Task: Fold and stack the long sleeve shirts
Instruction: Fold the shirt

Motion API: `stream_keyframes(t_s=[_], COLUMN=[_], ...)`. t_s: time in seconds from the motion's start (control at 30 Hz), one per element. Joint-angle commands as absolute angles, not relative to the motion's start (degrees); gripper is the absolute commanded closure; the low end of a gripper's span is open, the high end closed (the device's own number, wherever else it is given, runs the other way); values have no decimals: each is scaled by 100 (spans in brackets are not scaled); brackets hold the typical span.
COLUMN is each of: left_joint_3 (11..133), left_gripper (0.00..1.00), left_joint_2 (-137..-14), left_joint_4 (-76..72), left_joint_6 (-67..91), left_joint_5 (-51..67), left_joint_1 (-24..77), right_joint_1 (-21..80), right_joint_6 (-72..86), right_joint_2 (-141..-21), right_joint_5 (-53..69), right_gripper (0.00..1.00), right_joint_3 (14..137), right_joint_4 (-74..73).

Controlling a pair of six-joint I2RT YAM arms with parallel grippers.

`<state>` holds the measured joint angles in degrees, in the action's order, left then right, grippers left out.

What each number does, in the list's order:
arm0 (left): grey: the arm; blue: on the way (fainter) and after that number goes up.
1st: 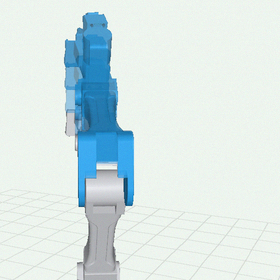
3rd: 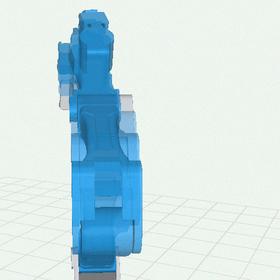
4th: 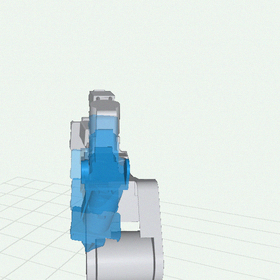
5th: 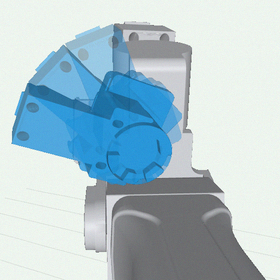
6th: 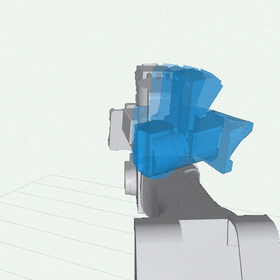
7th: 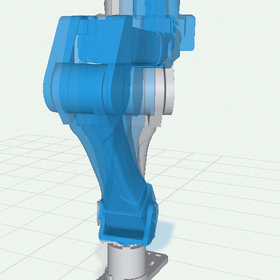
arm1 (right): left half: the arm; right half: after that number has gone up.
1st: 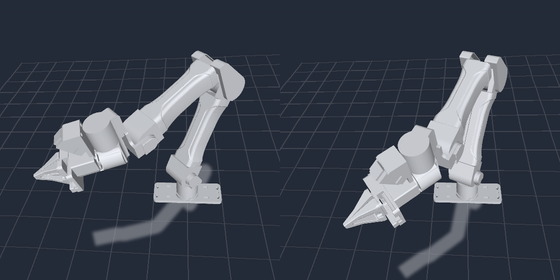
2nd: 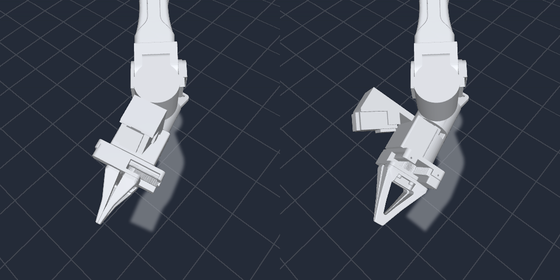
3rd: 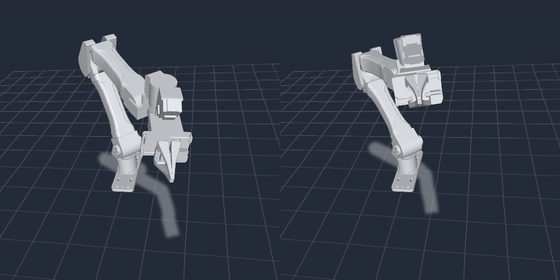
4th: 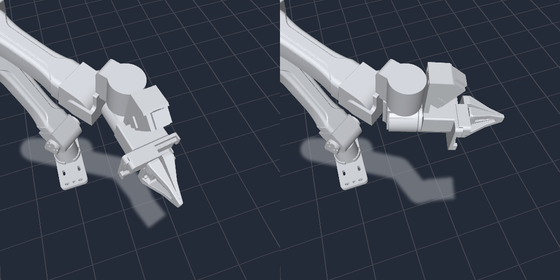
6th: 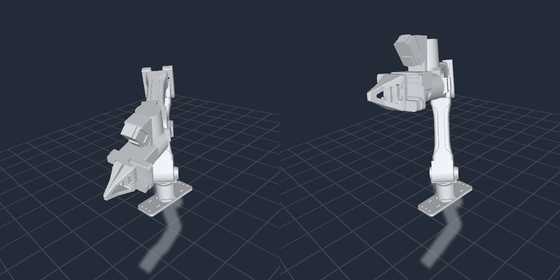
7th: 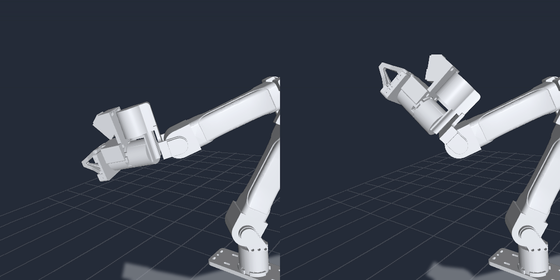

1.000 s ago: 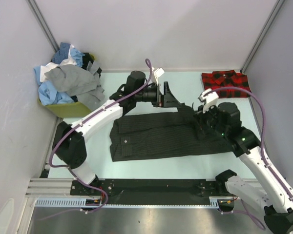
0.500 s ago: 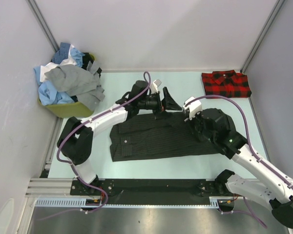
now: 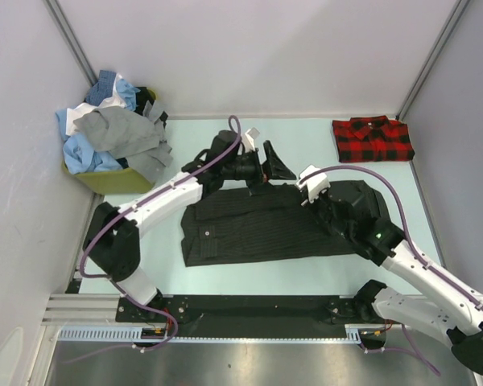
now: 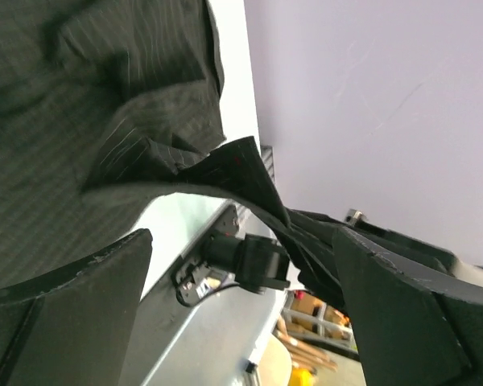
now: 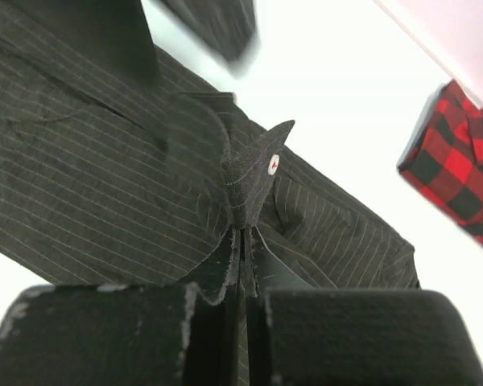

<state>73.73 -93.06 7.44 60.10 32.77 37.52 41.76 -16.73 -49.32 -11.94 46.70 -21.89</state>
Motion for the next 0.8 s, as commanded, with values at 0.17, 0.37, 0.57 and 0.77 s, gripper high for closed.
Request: stream_keyframes(t_s=[0.17, 0.37, 0.57, 0.77], left_joint_3=[7506, 7532, 7576, 8094], left_gripper=[1, 1, 63, 100], left_joint_2=[-9896, -10028, -10116, -10073], left_joint_4=[422, 255, 141, 622], left_joint_6=[6890, 6935, 6698, 5355], left_joint_5=[3489, 3445, 3586, 3647], left_joint_1=[4192, 4219, 4236, 4236], right_joint_1=[4719, 4913, 4948, 4606], right_joint_6=[-2188, -2233, -2153, -1855], right_joint_2=[-5036, -5001, -4931, -4483], right_joint_5=[-1398, -1108, -677, -254], right_gripper=[100, 100, 100, 65], right_joint_3=[4579, 4544, 4596, 5499], right_joint_4=[-1591, -1722, -1819, -3134])
